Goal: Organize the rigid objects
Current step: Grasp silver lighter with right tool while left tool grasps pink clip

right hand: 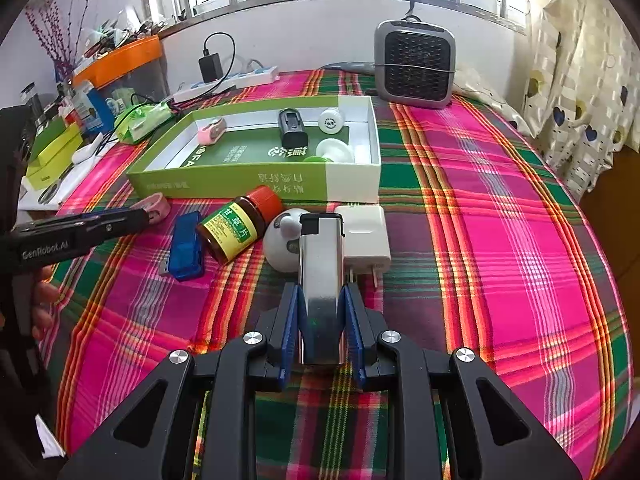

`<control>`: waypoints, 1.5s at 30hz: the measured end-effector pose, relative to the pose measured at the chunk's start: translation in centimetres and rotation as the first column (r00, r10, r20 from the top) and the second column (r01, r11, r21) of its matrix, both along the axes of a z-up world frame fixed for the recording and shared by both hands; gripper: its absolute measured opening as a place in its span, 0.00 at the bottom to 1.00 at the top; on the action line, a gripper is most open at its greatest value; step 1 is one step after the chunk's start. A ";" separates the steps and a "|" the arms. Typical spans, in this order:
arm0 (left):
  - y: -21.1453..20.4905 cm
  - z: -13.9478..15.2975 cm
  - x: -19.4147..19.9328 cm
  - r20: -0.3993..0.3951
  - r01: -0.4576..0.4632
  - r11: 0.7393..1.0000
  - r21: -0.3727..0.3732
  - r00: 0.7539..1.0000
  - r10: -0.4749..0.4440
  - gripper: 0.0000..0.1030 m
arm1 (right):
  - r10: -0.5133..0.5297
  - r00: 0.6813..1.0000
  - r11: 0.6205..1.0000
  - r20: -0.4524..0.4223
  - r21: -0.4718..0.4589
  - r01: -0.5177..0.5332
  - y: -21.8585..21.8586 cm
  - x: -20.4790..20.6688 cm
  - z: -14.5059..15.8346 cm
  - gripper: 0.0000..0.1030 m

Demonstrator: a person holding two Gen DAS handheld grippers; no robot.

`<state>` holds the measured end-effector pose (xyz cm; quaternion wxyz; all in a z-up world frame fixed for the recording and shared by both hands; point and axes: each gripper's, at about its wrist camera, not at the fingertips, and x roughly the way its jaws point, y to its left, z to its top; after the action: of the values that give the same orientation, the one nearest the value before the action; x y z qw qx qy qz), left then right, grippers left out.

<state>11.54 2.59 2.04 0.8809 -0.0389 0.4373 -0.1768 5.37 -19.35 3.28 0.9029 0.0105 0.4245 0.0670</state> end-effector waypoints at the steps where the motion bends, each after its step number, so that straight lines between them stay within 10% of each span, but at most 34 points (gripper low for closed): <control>1: -0.1 0.0 -0.2 -0.003 0.006 1.000 -0.008 1.000 -0.006 0.38 | 0.001 1.000 1.000 -0.001 0.000 -0.001 0.0 0.0 0.0 0.23; 45: -2.0 -0.7 1.9 0.027 -0.055 0.989 0.141 0.998 0.051 0.37 | 0.048 0.999 0.999 -0.002 0.006 -0.048 -0.3 -1.0 -0.5 0.23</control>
<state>13.47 0.61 1.32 0.8908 0.0141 0.4374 -0.1223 4.39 -19.63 2.80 0.9005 0.0029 0.4255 0.0896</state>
